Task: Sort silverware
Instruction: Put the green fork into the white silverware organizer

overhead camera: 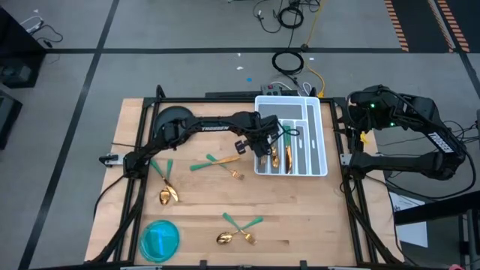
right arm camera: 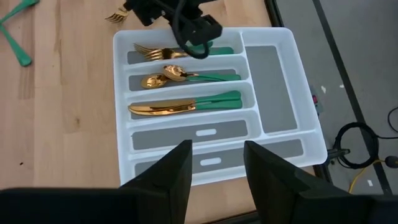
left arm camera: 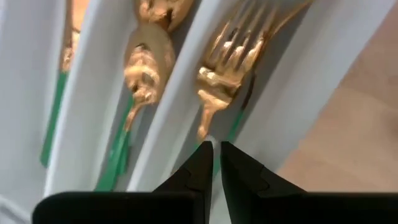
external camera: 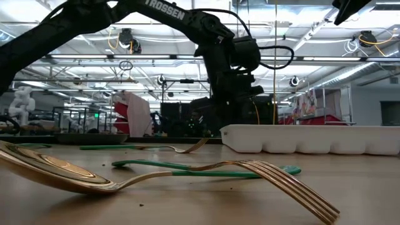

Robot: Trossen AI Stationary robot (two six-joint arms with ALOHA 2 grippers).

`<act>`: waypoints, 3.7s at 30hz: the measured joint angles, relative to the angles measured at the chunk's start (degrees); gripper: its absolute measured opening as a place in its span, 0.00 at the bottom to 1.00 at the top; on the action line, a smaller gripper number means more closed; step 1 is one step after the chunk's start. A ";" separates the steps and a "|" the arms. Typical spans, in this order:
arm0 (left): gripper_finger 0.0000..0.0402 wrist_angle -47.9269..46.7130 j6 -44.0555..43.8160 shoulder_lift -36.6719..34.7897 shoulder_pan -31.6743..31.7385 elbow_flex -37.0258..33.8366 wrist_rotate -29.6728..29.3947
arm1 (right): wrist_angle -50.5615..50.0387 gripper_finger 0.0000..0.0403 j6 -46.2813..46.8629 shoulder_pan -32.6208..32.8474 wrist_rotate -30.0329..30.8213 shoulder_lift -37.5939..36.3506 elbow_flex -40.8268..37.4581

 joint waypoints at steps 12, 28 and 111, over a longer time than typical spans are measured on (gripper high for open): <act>0.10 -1.62 -6.53 -1.96 -0.61 1.14 -7.03 | -0.06 0.34 0.00 0.02 0.07 0.00 0.00; 0.10 -14.23 -43.71 -30.74 -0.39 1.25 -4.02 | 0.04 0.34 1.95 0.01 0.24 0.00 0.00; 0.10 2.64 -87.66 -71.61 -28.14 -41.46 -22.11 | 46.39 0.34 50.99 50.53 11.04 76.28 18.17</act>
